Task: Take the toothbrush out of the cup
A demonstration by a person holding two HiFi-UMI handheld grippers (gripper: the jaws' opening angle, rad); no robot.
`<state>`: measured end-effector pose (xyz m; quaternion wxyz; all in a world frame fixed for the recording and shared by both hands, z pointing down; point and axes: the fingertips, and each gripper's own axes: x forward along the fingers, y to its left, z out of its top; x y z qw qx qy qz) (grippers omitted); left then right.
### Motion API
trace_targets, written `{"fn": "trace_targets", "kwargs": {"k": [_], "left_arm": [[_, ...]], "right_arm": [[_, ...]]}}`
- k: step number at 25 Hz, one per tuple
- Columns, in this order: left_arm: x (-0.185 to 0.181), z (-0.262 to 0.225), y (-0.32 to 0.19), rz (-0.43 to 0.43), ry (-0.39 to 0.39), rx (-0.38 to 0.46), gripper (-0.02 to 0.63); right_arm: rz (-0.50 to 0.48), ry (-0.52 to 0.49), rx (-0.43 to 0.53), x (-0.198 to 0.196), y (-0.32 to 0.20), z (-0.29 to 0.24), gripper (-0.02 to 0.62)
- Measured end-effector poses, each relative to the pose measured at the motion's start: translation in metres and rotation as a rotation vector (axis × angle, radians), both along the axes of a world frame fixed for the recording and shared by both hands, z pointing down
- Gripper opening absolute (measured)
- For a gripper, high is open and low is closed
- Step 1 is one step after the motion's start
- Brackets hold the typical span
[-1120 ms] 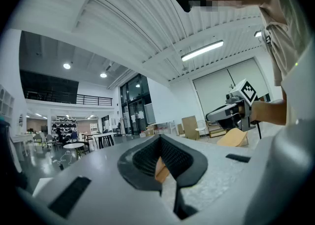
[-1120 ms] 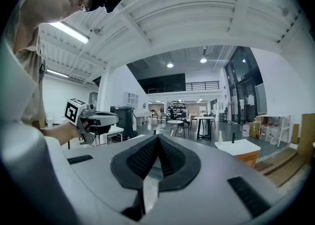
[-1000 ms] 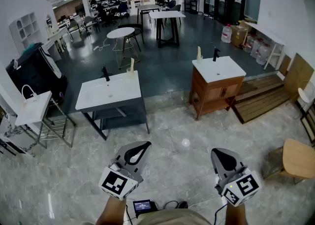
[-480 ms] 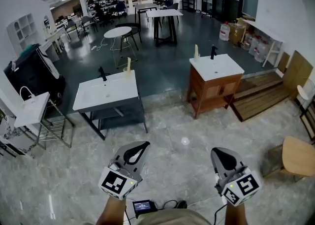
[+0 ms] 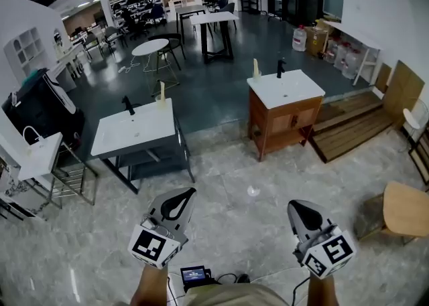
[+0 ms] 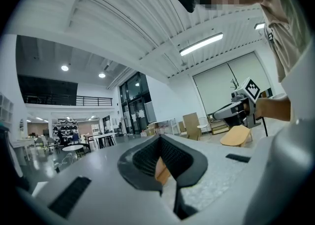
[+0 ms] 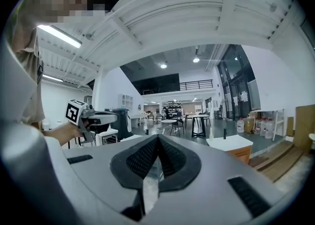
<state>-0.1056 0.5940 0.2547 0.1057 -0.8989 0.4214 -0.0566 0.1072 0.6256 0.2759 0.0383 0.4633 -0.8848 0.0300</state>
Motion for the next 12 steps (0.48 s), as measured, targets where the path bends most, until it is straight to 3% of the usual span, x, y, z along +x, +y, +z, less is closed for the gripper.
{"fn": "trace_targets", "kwargs": {"k": [12], "left_arm": [[0.046, 0.016, -0.055, -0.002, -0.034, -0.034, 0.006]], "right_arm": [[0.031, -0.021, -0.028, 0.058, -0.051, 0.015, 0.003]]}}
